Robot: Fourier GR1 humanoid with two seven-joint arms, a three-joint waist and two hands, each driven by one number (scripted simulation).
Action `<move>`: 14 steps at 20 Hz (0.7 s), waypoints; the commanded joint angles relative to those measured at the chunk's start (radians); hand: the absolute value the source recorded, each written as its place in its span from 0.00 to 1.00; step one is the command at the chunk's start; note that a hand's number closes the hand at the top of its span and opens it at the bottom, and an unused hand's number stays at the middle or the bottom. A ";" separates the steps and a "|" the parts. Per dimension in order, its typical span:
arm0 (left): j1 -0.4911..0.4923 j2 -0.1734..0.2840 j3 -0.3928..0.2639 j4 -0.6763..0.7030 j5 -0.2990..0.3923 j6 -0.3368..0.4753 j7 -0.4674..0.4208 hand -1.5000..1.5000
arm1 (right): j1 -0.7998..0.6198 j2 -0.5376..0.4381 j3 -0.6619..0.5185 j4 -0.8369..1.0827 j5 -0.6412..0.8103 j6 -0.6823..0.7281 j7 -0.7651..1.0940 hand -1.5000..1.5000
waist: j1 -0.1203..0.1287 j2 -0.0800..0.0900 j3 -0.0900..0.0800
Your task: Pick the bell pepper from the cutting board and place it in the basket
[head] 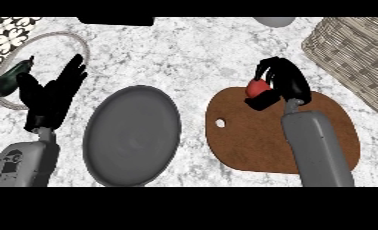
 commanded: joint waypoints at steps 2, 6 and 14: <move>-0.011 -0.003 -0.007 0.001 0.011 -0.021 -0.010 0.50 | -0.163 0.061 0.030 -0.033 -0.101 -0.333 0.190 1.00 | 0.042 0.002 0.007; -0.038 -0.014 -0.013 0.059 -0.021 0.010 -0.010 0.50 | -0.310 0.063 0.156 0.013 0.027 -0.556 0.355 1.00 | 0.011 0.006 0.003; 0.012 0.031 0.034 0.023 0.020 -0.033 -0.009 0.50 | -0.682 0.064 0.151 0.211 0.230 -0.570 0.728 1.00 | -0.018 0.000 0.004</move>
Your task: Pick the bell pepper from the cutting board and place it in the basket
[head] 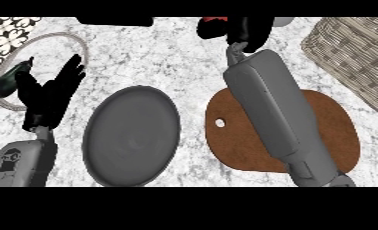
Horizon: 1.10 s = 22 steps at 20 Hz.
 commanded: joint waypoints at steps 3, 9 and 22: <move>0.000 0.003 0.014 -0.036 0.001 0.017 0.032 0.50 | -0.202 -0.013 -0.052 0.094 0.110 0.067 0.164 1.00 | -0.033 -0.003 0.001; 0.009 0.030 0.030 -0.031 0.018 -0.023 0.018 0.50 | -0.365 -0.138 -0.181 0.293 0.107 0.032 0.101 1.00 | -0.018 0.004 0.001; 0.003 -0.022 0.009 -0.008 -0.017 0.014 -0.036 0.50 | -0.439 -0.371 -0.262 0.595 0.212 -0.033 0.050 1.00 | -0.013 0.011 0.001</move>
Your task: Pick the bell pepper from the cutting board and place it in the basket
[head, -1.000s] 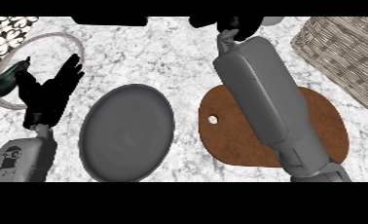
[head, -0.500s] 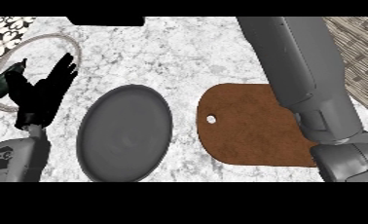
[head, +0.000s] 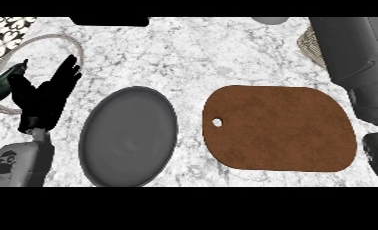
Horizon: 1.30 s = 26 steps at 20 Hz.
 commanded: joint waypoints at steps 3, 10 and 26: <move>-0.036 -0.014 -0.013 0.046 -0.028 0.017 -0.006 0.50 | 0.045 -0.088 -0.051 0.087 -0.001 -0.080 -0.042 1.00 | -0.010 0.001 0.000; 0.000 0.024 0.033 0.045 0.011 -0.030 -0.024 0.50 | 0.135 -0.203 -0.105 0.083 -0.090 -0.011 -0.219 1.00 | -0.017 -0.004 0.001; -0.014 -0.021 0.006 0.024 -0.009 -0.004 -0.004 0.50 | 0.261 -0.239 -0.231 0.227 -0.160 -0.326 -0.284 0.00 | 0.001 0.002 0.001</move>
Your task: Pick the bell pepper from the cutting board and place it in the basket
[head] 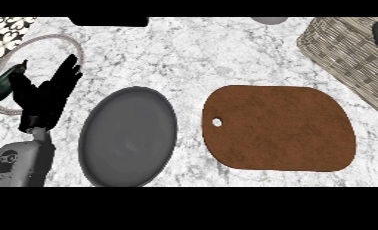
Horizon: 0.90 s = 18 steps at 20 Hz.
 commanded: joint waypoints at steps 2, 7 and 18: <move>-0.043 -0.021 -0.010 0.105 -0.031 0.011 -0.061 0.50 | -0.018 -0.010 -0.023 0.084 -0.015 -0.047 -0.026 0.00 | 0.001 0.004 0.000; 0.009 0.021 0.034 0.051 0.013 -0.032 -0.066 0.50 | 0.018 -0.037 -0.068 0.052 -0.127 -0.019 -0.239 0.00 | 0.005 0.001 0.000; 0.025 0.015 0.027 -0.007 -0.004 0.004 0.004 0.50 | 0.111 -0.089 -0.263 -0.199 -0.361 -0.203 -0.272 0.00 | -0.029 -0.013 0.001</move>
